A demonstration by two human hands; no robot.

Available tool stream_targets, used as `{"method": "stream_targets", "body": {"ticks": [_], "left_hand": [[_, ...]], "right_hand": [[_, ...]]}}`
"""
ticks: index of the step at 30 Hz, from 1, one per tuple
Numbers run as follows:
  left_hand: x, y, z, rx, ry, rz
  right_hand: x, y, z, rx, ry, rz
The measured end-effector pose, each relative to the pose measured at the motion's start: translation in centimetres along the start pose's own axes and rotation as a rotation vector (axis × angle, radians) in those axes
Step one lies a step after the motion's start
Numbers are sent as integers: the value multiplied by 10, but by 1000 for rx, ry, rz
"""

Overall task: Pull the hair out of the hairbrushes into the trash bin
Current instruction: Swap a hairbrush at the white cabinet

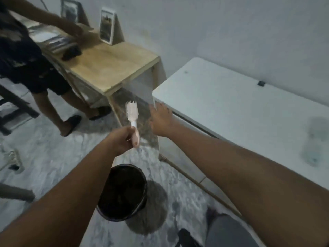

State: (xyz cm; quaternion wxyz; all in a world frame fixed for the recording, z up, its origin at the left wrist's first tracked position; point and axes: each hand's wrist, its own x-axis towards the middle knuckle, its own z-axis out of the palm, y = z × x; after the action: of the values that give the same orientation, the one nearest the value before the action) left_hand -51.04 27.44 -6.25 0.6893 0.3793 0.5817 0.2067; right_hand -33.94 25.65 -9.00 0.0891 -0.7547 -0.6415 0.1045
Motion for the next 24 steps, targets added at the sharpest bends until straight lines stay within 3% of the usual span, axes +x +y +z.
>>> {"method": "stream_targets", "body": {"ticks": [8,15,24], "left_hand": [[-15,55,156,109,-239,-10],[-28,37,271,238,-452,-40],[-46,3,371,438,-558,-42]], "right_hand": [[-50,127,-97,-18,131,294],[-107,221,-120,-15,158,544],[-183,307,-129,-18,164,798]]}}
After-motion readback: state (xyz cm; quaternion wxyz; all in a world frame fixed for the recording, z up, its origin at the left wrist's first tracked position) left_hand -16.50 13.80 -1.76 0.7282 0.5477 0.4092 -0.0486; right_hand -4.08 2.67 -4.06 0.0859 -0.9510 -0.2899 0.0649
